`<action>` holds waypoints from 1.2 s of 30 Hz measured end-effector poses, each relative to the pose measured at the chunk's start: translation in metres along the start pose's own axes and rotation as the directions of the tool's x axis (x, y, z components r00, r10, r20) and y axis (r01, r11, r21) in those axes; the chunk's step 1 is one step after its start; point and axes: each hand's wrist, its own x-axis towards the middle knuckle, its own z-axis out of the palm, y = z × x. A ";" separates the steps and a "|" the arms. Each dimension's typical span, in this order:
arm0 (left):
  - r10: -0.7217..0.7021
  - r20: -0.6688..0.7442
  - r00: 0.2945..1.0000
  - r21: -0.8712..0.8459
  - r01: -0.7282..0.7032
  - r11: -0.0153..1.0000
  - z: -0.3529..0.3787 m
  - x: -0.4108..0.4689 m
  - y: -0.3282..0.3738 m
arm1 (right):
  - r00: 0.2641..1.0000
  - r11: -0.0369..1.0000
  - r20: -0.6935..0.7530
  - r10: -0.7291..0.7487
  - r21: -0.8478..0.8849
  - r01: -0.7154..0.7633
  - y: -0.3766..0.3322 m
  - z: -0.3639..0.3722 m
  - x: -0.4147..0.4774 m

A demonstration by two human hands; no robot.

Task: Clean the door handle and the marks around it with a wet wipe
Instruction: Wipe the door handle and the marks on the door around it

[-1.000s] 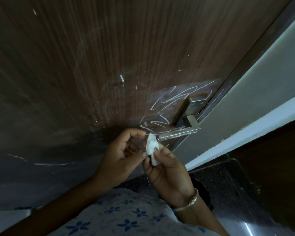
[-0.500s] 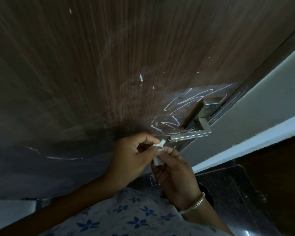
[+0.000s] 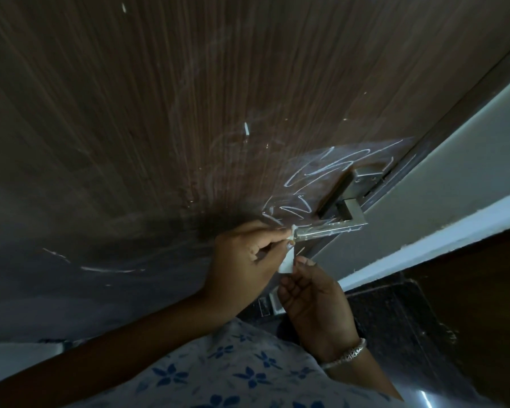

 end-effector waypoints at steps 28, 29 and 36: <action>-0.090 -0.028 0.996 -0.044 0.089 0.995 0.003 -0.006 0.008 | 0.999 0.999 0.001 0.033 -0.007 -0.033 0.000 -0.008 0.005; -0.085 -0.030 0.996 -0.049 0.084 0.995 0.004 -0.006 0.009 | 0.999 0.999 0.000 0.034 -0.009 -0.034 -0.001 -0.008 0.005; -0.143 -0.031 0.989 -0.059 0.141 0.988 0.006 -0.006 0.010 | 0.999 0.999 -0.013 0.045 -0.013 -0.046 0.000 -0.010 0.007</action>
